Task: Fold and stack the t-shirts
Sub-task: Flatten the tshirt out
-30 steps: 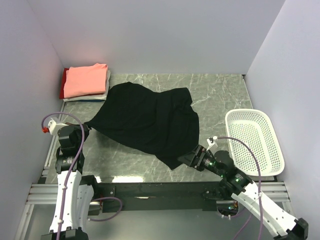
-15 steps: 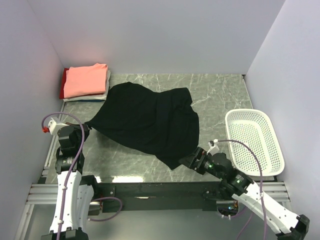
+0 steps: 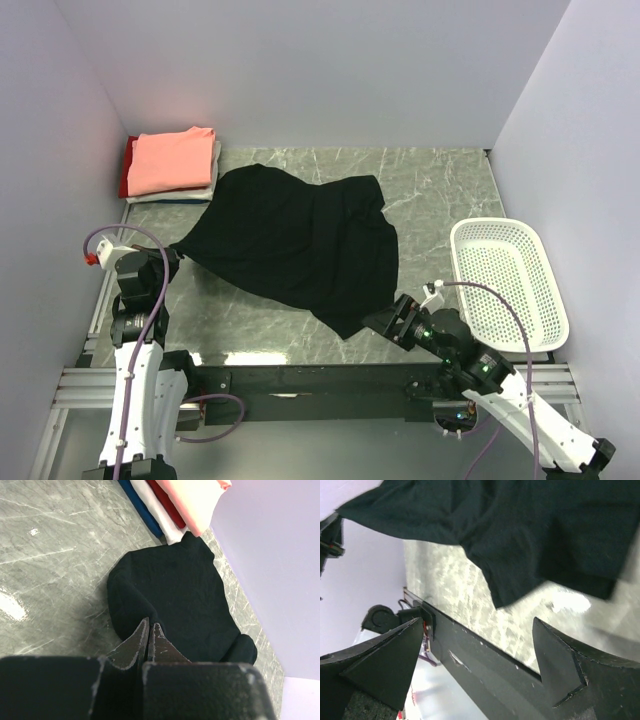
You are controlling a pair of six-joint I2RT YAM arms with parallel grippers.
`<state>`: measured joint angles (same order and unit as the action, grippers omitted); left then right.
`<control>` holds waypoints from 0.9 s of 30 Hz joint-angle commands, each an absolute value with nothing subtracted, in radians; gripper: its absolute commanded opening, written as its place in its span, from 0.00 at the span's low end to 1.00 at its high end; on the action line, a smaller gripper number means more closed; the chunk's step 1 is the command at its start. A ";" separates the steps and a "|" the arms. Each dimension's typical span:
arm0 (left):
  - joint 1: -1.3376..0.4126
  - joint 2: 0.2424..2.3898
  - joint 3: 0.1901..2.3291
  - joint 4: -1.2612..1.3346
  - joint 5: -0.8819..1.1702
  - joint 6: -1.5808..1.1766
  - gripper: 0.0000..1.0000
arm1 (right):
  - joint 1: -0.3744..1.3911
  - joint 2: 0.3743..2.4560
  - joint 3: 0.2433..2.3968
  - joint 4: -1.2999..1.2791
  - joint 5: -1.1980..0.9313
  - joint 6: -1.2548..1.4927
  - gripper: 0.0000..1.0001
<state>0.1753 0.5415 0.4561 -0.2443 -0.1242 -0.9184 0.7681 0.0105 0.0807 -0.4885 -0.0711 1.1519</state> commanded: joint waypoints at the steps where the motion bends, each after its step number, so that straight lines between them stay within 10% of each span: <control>1: 0.181 0.554 0.477 -0.189 -0.117 -0.907 0.01 | 0.778 -0.094 0.167 -0.644 -0.060 1.164 0.95; 15: 0.178 0.560 0.482 -0.186 -0.110 -0.904 0.00 | 0.778 -0.042 0.340 -0.765 0.029 1.131 0.95; 27: 0.178 0.551 0.512 -0.213 -0.100 -0.890 0.00 | 0.718 0.627 0.773 -0.577 0.258 0.761 1.00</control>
